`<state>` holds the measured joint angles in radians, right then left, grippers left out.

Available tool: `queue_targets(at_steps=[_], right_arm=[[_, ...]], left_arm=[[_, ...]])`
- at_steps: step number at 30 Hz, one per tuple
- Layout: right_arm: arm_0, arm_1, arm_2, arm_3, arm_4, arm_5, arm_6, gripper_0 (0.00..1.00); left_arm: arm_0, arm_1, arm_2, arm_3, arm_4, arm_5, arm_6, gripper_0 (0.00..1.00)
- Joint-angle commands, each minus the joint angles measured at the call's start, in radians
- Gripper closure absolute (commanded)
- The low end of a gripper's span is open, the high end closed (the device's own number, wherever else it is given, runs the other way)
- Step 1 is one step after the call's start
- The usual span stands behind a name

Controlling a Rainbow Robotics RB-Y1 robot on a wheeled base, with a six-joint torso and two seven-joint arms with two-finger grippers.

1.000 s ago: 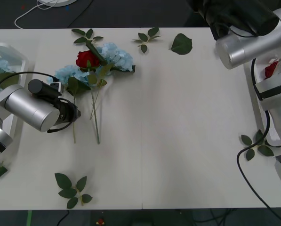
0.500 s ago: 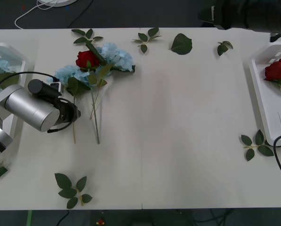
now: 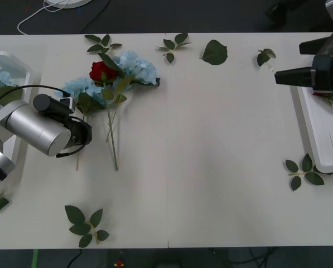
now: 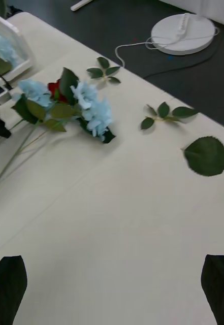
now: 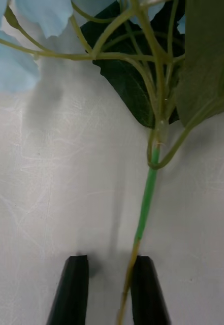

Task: Place the red flowers into the right box and the blue flowers into the left box. If a person shows an open palm, hand one flower to the person first, then continue sorting.

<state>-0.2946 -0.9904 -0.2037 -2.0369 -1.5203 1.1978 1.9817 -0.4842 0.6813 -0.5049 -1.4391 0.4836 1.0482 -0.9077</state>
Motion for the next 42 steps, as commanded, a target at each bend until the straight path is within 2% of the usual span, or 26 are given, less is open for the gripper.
queue_targets(at_steps=[1, 6, 12, 13, 21, 26, 31, 42], right_arm=[[0.055, -0.059, -0.105, -0.006, -0.126, 0.077, 0.124, 0.00], [0.100, -0.073, -0.135, 0.007, -0.216, 0.128, 0.244, 0.00], [0.155, -0.086, -0.137, 0.007, -0.279, 0.109, 0.339, 0.00], [0.163, -0.090, -0.135, 0.007, -0.285, 0.105, 0.351, 0.00], [0.193, -0.093, -0.137, -0.006, -0.304, 0.066, 0.364, 0.00], [0.195, -0.093, -0.135, -0.006, -0.304, 0.063, 0.365, 0.00], [0.195, -0.093, -0.135, -0.006, -0.304, 0.063, 0.365, 0.00], [0.195, -0.093, -0.135, -0.006, -0.304, 0.063, 0.365, 0.00]], left_arm=[[-0.042, -0.008, -0.006, -0.011, 0.004, -0.010, -0.045, 1.00], [-0.042, -0.008, -0.006, -0.011, 0.004, -0.010, -0.045, 1.00], [-0.042, -0.008, -0.006, -0.011, 0.004, -0.010, -0.045, 1.00], [-0.017, -0.020, -0.023, 0.005, 0.000, -0.013, -0.045, 1.00], [-0.050, -0.014, -0.010, 0.002, -0.003, -0.039, -0.042, 1.00], [-0.106, -0.012, 0.052, -0.017, 0.009, 0.084, -0.053, 1.00], [-0.155, -0.009, 0.204, -0.077, 0.015, 0.268, -0.146, 1.00], [-0.220, -0.009, 0.645, -0.253, 0.118, 0.699, -0.450, 1.00]])
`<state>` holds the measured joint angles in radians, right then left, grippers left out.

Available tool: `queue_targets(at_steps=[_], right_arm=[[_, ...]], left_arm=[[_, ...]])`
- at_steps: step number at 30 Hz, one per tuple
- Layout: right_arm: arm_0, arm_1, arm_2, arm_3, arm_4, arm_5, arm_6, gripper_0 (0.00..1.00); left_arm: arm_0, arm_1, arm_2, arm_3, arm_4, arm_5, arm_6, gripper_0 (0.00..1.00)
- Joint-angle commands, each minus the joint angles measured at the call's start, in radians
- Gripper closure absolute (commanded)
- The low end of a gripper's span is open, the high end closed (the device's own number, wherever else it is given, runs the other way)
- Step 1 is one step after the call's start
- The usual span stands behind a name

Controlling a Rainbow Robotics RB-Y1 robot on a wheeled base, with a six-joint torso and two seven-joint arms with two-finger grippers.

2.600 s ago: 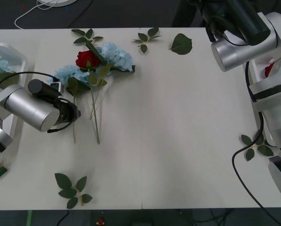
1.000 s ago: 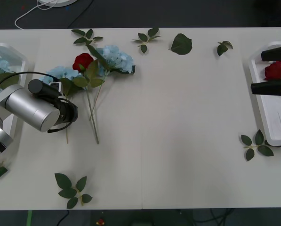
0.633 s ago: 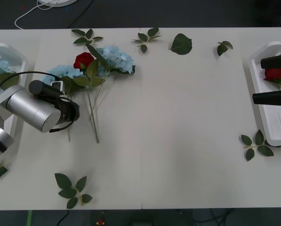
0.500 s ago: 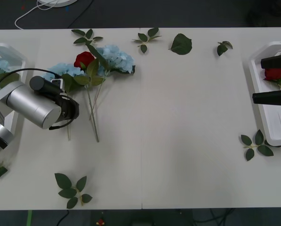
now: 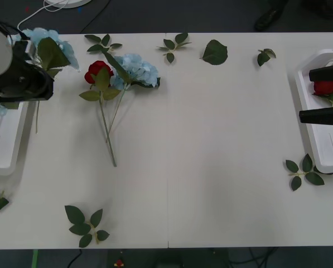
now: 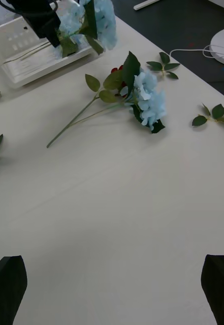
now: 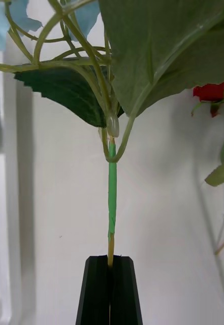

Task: Place the red flowers into the right box and the blue flowers into the left box. If a person shows an open palm, hand one flower to the person first, then continue sorting.

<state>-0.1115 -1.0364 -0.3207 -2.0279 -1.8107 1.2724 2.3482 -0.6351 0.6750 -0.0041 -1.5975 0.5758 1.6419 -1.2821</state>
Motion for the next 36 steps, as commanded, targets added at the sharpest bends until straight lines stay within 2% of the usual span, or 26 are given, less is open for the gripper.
queue_targets(at_steps=[1, 8, 16, 21, 25, 31, 36], right_arm=[[0.012, -0.047, -0.018, -0.015, -0.013, -0.011, -0.001, 0.00], [0.012, -0.047, -0.018, -0.015, -0.013, -0.011, -0.001, 0.00], [0.012, -0.047, -0.018, -0.015, -0.013, -0.011, -0.001, 0.00], [0.012, -0.047, -0.018, -0.015, -0.013, -0.011, -0.001, 0.00], [0.012, -0.047, -0.018, -0.015, -0.013, -0.011, -0.001, 0.00], [0.012, -0.047, -0.018, -0.015, -0.013, -0.011, -0.001, 0.00], [0.012, -0.047, -0.018, -0.015, -0.013, -0.011, -0.001, 0.00]], left_arm=[[-0.072, -0.005, 0.174, -0.107, 0.027, 0.133, -0.103, 1.00], [-0.078, 0.000, 0.432, -0.148, 0.036, 0.271, -0.301, 1.00], [-0.069, 0.001, 0.575, -0.145, -0.044, 0.254, -0.530, 1.00], [-0.009, 0.008, 0.673, -0.145, -0.114, 0.150, -0.685, 1.00], [0.038, 0.031, 0.691, -0.114, -0.119, 0.046, -0.770, 1.00], [0.141, 0.058, 0.693, 0.008, -0.060, -0.195, -0.833, 1.00], [0.195, 0.058, 0.691, 0.108, -0.039, -0.324, -0.841, 1.00]])
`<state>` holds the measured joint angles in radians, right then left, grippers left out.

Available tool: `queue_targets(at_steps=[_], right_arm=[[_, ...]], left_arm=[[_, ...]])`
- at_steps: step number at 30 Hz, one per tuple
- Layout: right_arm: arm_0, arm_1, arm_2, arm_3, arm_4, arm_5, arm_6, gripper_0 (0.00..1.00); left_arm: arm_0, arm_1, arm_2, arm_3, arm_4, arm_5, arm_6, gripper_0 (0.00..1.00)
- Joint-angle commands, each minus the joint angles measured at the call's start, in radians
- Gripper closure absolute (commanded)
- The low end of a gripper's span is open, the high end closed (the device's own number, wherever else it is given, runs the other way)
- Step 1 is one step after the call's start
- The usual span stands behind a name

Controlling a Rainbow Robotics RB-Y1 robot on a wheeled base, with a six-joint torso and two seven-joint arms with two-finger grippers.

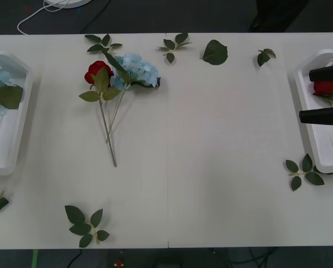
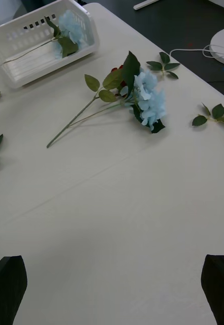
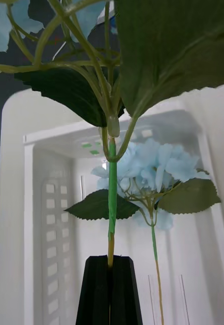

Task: Place the red flowers into the right box and the blue flowers into the left box. If a person shows an open palm, hand one flower to the person first, then continue sorting.

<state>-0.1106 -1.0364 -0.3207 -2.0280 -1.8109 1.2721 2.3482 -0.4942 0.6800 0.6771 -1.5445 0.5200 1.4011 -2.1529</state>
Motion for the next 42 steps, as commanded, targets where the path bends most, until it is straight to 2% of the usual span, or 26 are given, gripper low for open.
queue_targets(at_steps=[1, 11, 16, 28, 29, 30, 31, 32, 42], right_arm=[[0.011, -0.047, -0.018, -0.015, -0.013, -0.011, -0.001, 0.00], [0.011, -0.047, -0.018, -0.015, -0.013, -0.011, -0.001, 0.00], [0.011, -0.047, -0.018, -0.015, -0.013, -0.011, -0.001, 0.00], [0.011, -0.047, -0.018, -0.015, -0.013, -0.011, -0.001, 0.00], [0.011, -0.047, -0.018, -0.015, -0.013, -0.011, -0.001, 0.00], [0.011, -0.047, -0.018, -0.015, -0.013, -0.011, -0.001, 0.00], [0.011, -0.047, -0.018, -0.015, -0.013, -0.011, -0.001, 0.00], [0.011, -0.047, -0.018, -0.015, -0.013, -0.011, -0.001, 0.00], [0.011, -0.047, -0.018, -0.015, -0.013, -0.011, -0.001, 0.00]], left_arm=[[0.062, 0.055, 0.010, 0.066, 0.018, -0.097, 0.028, 1.00], [0.115, 0.053, 0.009, 0.244, 0.044, -0.246, -0.015, 1.00], [0.157, 0.053, -0.014, 0.325, 0.173, -0.381, -0.102, 1.00], [0.183, 0.050, -0.105, 0.380, 0.267, -0.505, -0.094, 1.00], [0.184, 0.050, -0.105, 0.380, 0.279, -0.505, -0.099, 0.97], [0.184, 0.050, -0.105, 0.379, 0.295, -0.505, -0.102, 0.66], [0.187, 0.050, -0.105, 0.380, 0.328, -0.505, -0.104, 0.11], [0.189, 0.050, -0.105, 0.379, 0.344, -0.505, -0.107, 0.00], [0.192, 0.052, -0.128, 0.377, 0.437, -0.505, -0.160, 0.00]])
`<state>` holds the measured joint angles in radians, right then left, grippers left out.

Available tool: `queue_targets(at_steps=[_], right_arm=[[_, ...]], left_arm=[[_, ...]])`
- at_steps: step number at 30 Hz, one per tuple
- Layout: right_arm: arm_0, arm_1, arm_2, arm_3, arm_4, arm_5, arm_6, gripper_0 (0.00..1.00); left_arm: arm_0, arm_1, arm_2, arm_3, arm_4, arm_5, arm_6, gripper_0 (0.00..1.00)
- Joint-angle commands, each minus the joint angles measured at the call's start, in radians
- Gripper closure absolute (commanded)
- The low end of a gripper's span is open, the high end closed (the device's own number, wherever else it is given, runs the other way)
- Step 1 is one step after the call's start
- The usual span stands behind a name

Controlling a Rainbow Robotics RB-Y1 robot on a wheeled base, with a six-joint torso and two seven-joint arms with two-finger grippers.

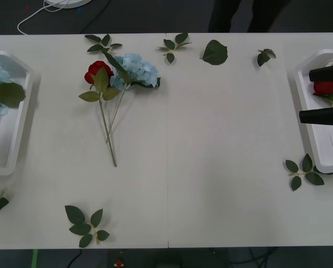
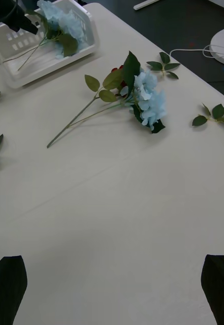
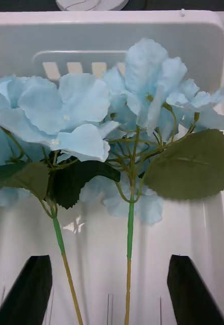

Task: Place the red flowers into the right box and the blue flowers into the left box. If a person shows an open palm, hand one flower to the person first, then continue sorting.

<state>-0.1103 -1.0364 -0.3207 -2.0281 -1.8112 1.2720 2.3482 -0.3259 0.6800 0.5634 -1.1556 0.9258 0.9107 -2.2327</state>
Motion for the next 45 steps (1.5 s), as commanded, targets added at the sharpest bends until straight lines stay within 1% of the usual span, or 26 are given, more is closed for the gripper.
queue_targets(at_steps=[1, 5, 8, 11, 14, 15, 16, 18, 23, 24, 27, 28, 30, 33, 40, 45], right_arm=[[0.011, -0.047, -0.018, -0.015, -0.013, -0.011, -0.001, 0.00], [0.011, -0.047, -0.018, -0.015, -0.013, -0.011, -0.001, 0.00], [0.011, -0.047, -0.018, -0.015, -0.013, -0.011, -0.001, 0.00], [0.011, -0.047, -0.018, -0.015, -0.013, -0.011, -0.001, 0.00], [0.011, -0.047, -0.018, -0.015, -0.013, -0.011, -0.001, 0.00], [0.011, -0.047, -0.018, -0.015, -0.013, -0.011, -0.001, 0.00], [0.011, -0.047, -0.018, -0.015, -0.013, -0.011, -0.001, 0.00], [0.011, -0.047, -0.018, -0.015, -0.013, -0.011, -0.001, 0.00], [0.011, -0.047, -0.018, -0.015, -0.013, -0.011, -0.001, 0.00], [0.011, -0.047, -0.018, -0.015, -0.013, -0.011, -0.001, 0.00], [0.011, -0.047, -0.018, -0.015, -0.013, -0.011, -0.001, 0.00], [0.011, -0.047, -0.018, -0.015, -0.013, -0.011, -0.001, 0.00], [0.011, -0.047, -0.018, -0.015, -0.013, -0.011, -0.001, 0.00], [0.011, -0.047, -0.018, -0.015, -0.013, -0.011, -0.001, 0.00], [0.011, -0.047, -0.018, -0.015, -0.013, -0.011, -0.001, 0.00], [0.011, -0.047, -0.018, -0.015, -0.013, -0.011, -0.001, 0.00]], left_arm=[[0.024, 0.050, -0.014, -0.018, 0.036, -0.013, -0.080, 0.00], [0.018, 0.052, -0.014, -0.053, 0.038, 0.004, -0.076, 0.00], [-0.004, 0.053, 0.001, -0.098, 0.027, 0.051, -0.070, 0.00], [-0.051, 0.053, 0.026, -0.141, -0.002, 0.139, -0.057, 0.00], [-0.114, 0.053, 0.050, -0.170, -0.030, 0.254, -0.010, 0.00], [-0.150, 0.053, 0.059, -0.187, -0.041, 0.323, 0.036, 0.00], [-0.167, 0.053, 0.062, -0.193, -0.045, 0.350, 0.054, 0.00], [-0.228, 0.053, 0.064, -0.210, -0.070, 0.451, 0.148, 0.00], [-0.338, 0.053, 0.047, -0.225, -0.082, 0.625, 0.355, 0.00], [-0.349, 0.052, 0.039, -0.226, -0.082, 0.642, 0.383, 0.00], [-0.403, 0.053, -0.023, -0.236, -0.087, 0.726, 0.559, 0.00], [-0.409, 0.053, -0.039, -0.239, -0.090, 0.740, 0.591, 0.00], [-0.424, 0.053, -0.109, -0.257, -0.110, 0.781, 0.734, 0.00], [-0.427, 0.052, -0.215, -0.280, -0.120, 0.797, 0.874, 0.00], [-0.432, 0.055, -0.425, -0.276, -0.090, 0.801, 1.055, 0.00], [-0.483, 0.053, -0.616, -0.225, -0.039, 0.755, 1.144, 0.00]])
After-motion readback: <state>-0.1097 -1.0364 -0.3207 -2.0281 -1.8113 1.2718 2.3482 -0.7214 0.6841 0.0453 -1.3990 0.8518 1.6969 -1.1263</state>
